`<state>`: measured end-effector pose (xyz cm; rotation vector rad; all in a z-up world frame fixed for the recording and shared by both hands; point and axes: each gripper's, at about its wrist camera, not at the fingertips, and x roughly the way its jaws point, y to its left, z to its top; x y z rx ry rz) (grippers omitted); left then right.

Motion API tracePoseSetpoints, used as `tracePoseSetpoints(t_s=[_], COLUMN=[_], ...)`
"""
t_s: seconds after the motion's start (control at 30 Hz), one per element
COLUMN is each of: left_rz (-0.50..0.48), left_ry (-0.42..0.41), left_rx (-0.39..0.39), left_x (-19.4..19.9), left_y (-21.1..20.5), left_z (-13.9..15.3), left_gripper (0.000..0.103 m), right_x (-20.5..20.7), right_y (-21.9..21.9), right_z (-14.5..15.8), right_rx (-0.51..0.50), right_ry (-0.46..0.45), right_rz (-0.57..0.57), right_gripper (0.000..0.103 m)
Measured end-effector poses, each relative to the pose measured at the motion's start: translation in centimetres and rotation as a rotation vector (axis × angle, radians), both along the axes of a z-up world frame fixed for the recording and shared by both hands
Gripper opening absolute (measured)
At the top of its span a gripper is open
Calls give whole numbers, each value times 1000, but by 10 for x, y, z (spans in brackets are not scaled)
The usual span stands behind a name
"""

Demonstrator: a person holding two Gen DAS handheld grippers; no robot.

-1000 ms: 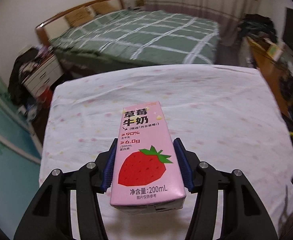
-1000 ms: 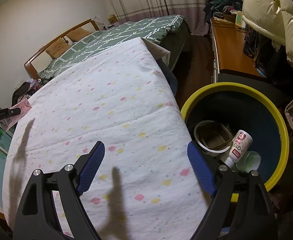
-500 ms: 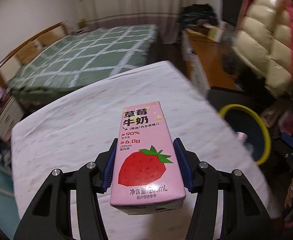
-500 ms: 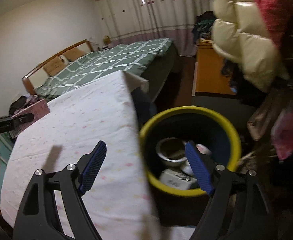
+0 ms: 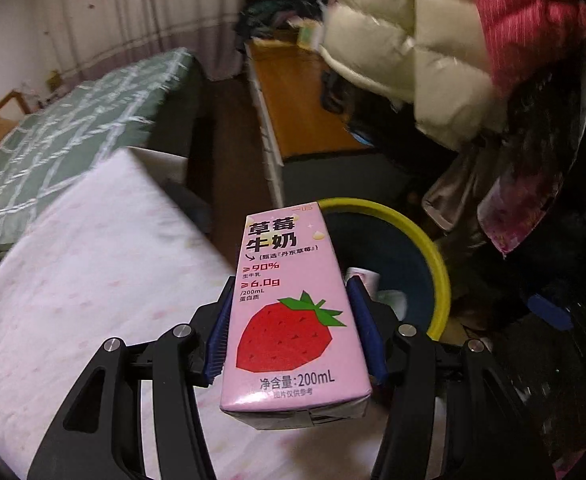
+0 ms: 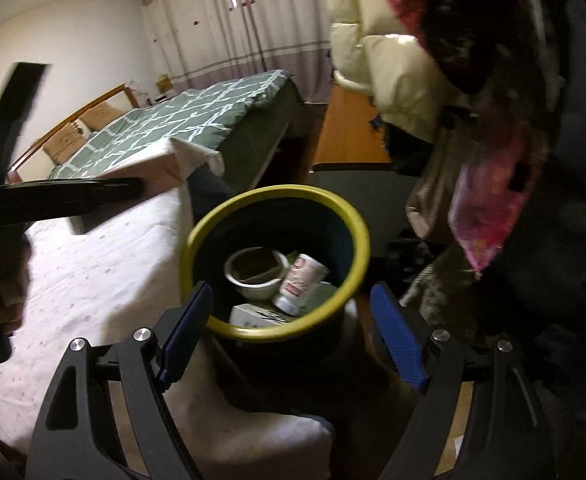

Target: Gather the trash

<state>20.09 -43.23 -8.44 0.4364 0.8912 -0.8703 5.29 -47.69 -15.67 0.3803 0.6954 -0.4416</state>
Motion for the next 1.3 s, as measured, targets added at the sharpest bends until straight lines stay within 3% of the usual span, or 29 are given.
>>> tracePoseSetpoints(t_s=[0.4,0.47,0.6,0.7,0.77,0.93,1.07,1.3], left_rz=[-14,-3,17,53,97,205,329,578], left_ry=[88,93,95,70,11,-111,-178,-269], left_rx=[140,151,128,67,6,-96,-140,-142], left_x=[3,2,1,0,-4,-21,-39,-84], left_y=[-104,-110,-98,-67,-33,55,137,266], left_z=[-89,-97,-93,-68,-42,8,31,47], left_gripper=[56,82,83,85,94,98,98,98], right_x=[-21,-21,-23,-22,-20,-6,4,12], right_y=[-15,-14,-11,-7,-2,20,42,88], right_z=[-6,-6,-5,-5,-5,-2,6,31], right_rx=[28,26,26,29,30,17,-1,-47], right_ry=[9,13,13,19,21,26,18,-38], right_rz=[-43,-43,-40,-23,-6,75,142,254], right_gripper=[77,77,77,77,77,77,77,79])
